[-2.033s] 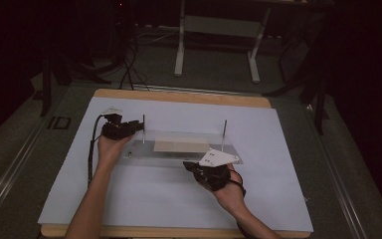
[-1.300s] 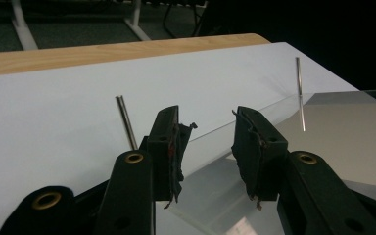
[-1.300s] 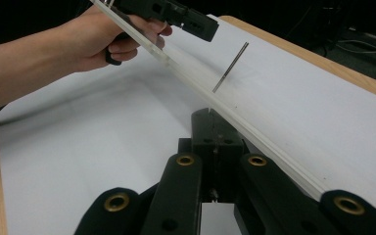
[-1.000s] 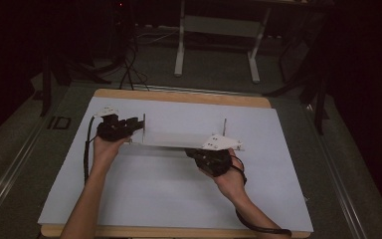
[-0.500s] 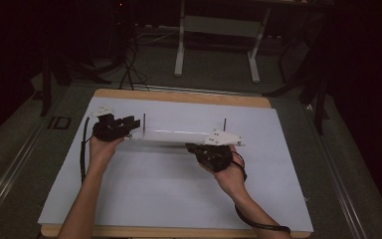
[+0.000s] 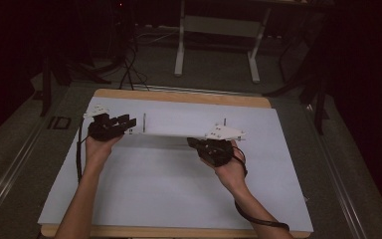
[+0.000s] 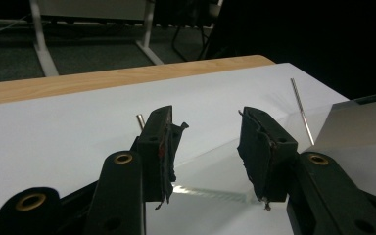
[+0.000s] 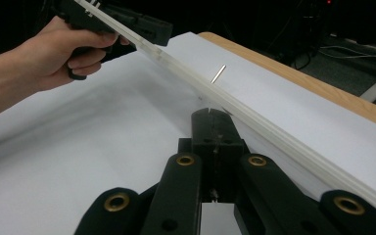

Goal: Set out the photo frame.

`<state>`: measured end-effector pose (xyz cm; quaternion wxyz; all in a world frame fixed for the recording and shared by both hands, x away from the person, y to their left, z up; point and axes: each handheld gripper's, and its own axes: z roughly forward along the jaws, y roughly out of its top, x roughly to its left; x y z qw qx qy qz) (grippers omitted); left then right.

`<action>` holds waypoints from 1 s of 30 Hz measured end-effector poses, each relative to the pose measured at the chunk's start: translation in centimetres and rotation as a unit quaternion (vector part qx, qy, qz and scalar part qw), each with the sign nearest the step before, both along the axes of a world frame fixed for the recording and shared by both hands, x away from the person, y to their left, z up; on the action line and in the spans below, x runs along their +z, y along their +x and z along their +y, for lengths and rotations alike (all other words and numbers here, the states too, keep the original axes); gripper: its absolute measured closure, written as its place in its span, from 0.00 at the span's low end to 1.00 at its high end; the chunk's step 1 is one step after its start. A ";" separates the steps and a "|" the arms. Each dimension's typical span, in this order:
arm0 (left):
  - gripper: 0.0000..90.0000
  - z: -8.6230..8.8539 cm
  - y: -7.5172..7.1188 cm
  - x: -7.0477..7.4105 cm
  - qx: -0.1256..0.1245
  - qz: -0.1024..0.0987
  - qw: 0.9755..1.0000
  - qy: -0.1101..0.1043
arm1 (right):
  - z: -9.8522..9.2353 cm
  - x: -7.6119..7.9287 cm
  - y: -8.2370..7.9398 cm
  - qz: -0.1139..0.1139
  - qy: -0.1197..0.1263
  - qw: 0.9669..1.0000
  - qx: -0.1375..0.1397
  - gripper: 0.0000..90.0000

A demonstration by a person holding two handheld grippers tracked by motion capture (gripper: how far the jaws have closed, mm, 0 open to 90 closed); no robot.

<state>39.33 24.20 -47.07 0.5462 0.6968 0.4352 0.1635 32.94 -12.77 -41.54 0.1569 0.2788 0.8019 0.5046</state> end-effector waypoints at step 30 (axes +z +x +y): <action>0.58 1.9 -1.6 -0.4 0.005 -0.023 1.000 0.017 | 0.1 1.3 2.5 -0.005 -0.004 1.000 -0.021 1.00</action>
